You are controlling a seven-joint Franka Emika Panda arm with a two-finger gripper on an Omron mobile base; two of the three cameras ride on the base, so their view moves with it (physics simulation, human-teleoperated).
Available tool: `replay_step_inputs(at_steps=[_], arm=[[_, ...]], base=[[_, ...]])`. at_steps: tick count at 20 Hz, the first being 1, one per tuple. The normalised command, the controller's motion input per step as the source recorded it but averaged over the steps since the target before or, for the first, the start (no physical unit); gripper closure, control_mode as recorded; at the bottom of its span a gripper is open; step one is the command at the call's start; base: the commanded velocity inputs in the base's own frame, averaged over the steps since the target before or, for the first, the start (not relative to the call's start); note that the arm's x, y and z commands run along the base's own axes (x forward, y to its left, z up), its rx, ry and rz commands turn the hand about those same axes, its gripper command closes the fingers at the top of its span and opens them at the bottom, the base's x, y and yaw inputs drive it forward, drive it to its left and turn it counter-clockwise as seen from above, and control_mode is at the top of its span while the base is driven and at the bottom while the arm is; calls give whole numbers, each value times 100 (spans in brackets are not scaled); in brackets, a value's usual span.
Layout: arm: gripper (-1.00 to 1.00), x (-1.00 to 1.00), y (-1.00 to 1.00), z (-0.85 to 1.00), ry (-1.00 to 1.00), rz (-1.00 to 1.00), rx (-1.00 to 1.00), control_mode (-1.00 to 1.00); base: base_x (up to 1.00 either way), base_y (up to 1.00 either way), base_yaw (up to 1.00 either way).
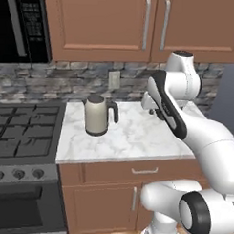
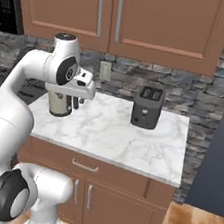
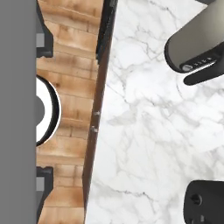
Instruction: Navigate to the stand mixer.
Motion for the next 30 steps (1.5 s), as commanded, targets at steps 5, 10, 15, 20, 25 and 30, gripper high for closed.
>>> replay_step_inputs(at_steps=[5,10,15,20,25,30], arm=[[-100,0,0,0,0,0,0,100],[-100,0,0,0,0,0,0,100],[-100,0,0,0,0,0,0,100],[-100,0,0,0,0,0,0,100],[-100,0,0,0,0,0,0,100],[-100,0,0,0,0,0,0,100]], base=[[-41,9,73],[-17,26,79],[-5,24,78],[0,12,81],[-2,1,86],[-3,6,86]])
